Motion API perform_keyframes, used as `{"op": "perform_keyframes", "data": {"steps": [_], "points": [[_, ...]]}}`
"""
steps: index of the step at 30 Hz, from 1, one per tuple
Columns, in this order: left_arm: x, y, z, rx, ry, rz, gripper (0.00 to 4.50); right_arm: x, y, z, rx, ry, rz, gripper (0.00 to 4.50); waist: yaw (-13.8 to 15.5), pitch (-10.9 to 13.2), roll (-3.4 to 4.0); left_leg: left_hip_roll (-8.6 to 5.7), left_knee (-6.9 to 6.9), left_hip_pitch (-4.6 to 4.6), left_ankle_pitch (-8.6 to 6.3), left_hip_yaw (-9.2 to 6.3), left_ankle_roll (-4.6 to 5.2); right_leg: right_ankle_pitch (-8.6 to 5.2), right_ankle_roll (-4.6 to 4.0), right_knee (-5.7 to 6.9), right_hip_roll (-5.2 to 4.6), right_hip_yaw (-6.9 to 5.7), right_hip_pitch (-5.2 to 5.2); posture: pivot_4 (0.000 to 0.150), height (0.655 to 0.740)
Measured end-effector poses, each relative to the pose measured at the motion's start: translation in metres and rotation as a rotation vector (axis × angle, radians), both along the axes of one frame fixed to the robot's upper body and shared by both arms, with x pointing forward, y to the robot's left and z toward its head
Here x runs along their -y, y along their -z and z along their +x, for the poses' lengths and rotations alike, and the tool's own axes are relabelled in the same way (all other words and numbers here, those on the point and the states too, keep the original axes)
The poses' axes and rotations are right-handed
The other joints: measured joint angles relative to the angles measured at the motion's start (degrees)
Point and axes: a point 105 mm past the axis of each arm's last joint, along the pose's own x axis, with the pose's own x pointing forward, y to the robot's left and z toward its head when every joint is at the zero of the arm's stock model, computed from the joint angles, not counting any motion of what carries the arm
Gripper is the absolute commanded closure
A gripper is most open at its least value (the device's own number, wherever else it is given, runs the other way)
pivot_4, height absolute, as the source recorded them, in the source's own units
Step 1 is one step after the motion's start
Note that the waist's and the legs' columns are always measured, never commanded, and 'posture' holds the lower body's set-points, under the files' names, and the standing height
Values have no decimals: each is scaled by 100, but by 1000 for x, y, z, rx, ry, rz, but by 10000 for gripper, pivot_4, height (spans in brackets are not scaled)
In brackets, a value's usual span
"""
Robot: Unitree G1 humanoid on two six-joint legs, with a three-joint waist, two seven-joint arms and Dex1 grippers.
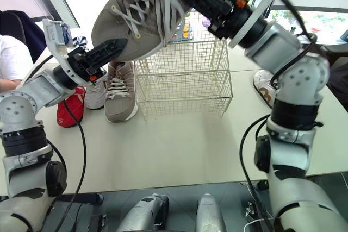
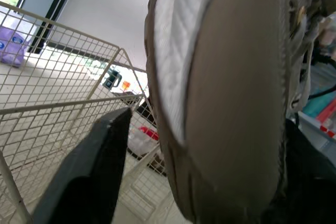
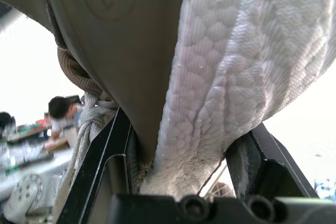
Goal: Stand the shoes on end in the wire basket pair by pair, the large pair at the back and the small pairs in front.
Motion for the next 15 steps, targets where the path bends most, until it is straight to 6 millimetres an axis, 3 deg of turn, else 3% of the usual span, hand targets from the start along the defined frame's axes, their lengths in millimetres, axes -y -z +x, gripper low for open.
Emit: {"op": "perform_keyframes", "data": {"steps": [7,8,10,13,15], "points": [[-7,3,0,21,-27,54,288,25,-35,15,189,88,-200,27107,4,1,0,1,-4,0,-5,11,5,-1,1,-5,0,3,-4,1500,7400],[-9,4,0,22,-29,56,288,22,-34,23,204,74,-249,27107,-14,6,4,-2,4,-1,-5,21,6,-1,2,-2,-4,11,-7,1500,7400],[-7,9,-2,22,-20,69,288,39,-57,43,280,200,-359,27107,-21,16,4,1,-7,-2,-6,37,7,0,3,3,0,33,-23,1500,7400],[-10,14,-2,15,-37,66,288,51,-76,41,389,263,-415,27107,-10,18,2,0,-22,-2,-10,36,9,-1,4,-8,0,35,-25,1500,7400],[-9,14,-3,17,-37,66,288,54,-75,45,414,278,-455,27107,-18,18,0,1,-23,-2,-10,38,9,-1,4,-16,0,36,-23,1500,7400]]}}
